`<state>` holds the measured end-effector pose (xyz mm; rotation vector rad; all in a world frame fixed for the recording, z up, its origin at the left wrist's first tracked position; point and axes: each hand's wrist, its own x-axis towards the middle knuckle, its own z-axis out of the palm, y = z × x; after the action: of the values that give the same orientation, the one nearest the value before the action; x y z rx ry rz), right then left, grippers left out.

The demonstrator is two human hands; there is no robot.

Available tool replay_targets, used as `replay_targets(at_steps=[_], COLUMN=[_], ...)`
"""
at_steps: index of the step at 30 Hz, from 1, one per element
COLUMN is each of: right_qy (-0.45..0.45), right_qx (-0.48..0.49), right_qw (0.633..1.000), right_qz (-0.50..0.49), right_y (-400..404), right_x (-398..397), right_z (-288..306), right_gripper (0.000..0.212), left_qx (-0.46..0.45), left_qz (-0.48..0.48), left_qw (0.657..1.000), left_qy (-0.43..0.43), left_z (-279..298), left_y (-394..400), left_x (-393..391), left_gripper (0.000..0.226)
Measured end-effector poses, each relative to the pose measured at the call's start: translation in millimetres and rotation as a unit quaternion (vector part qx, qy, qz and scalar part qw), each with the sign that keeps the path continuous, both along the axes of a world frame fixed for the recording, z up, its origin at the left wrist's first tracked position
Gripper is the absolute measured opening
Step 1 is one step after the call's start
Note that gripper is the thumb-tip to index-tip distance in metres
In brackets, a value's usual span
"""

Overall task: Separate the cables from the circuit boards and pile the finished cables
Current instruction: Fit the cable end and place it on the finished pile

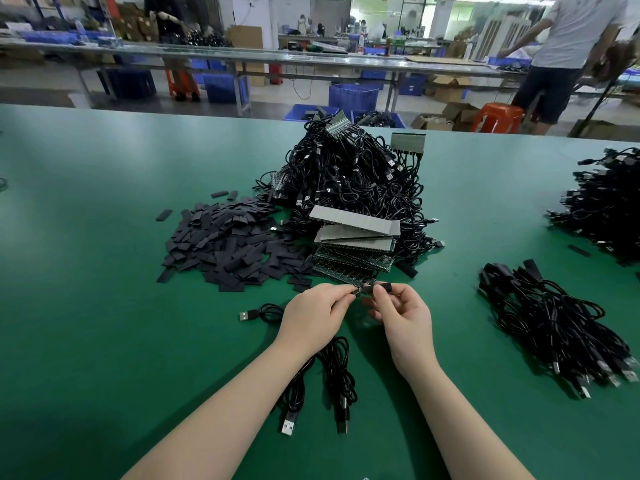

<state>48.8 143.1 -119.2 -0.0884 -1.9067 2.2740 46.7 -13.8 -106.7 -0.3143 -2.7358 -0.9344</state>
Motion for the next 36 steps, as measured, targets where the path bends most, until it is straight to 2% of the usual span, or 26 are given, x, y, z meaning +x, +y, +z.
replay_targets(at_steps=[19, 26, 36], right_qy=[-0.001, 0.011, 0.01], right_qx=[0.042, 0.061, 0.055], right_qw=[0.999, 0.998, 0.998], right_qz=[0.004, 0.024, 0.039], right_y=[-1.6, -2.0, 0.8], right_x=[0.8, 1.2, 2.0], right_z=[1.7, 1.7, 4.1], right_gripper=[0.004, 0.011, 0.006], left_qx=[0.015, 0.017, 0.053], left_qz=[-0.02, -0.028, -0.035], left_qw=[1.0, 0.999, 0.998], left_qy=[0.007, 0.008, 0.025], left_z=[-1.2, -1.6, 4.2], left_y=[-1.8, -2.1, -2.2], left_x=[0.1, -1.0, 5.5], left_gripper=[0.029, 0.031, 0.032])
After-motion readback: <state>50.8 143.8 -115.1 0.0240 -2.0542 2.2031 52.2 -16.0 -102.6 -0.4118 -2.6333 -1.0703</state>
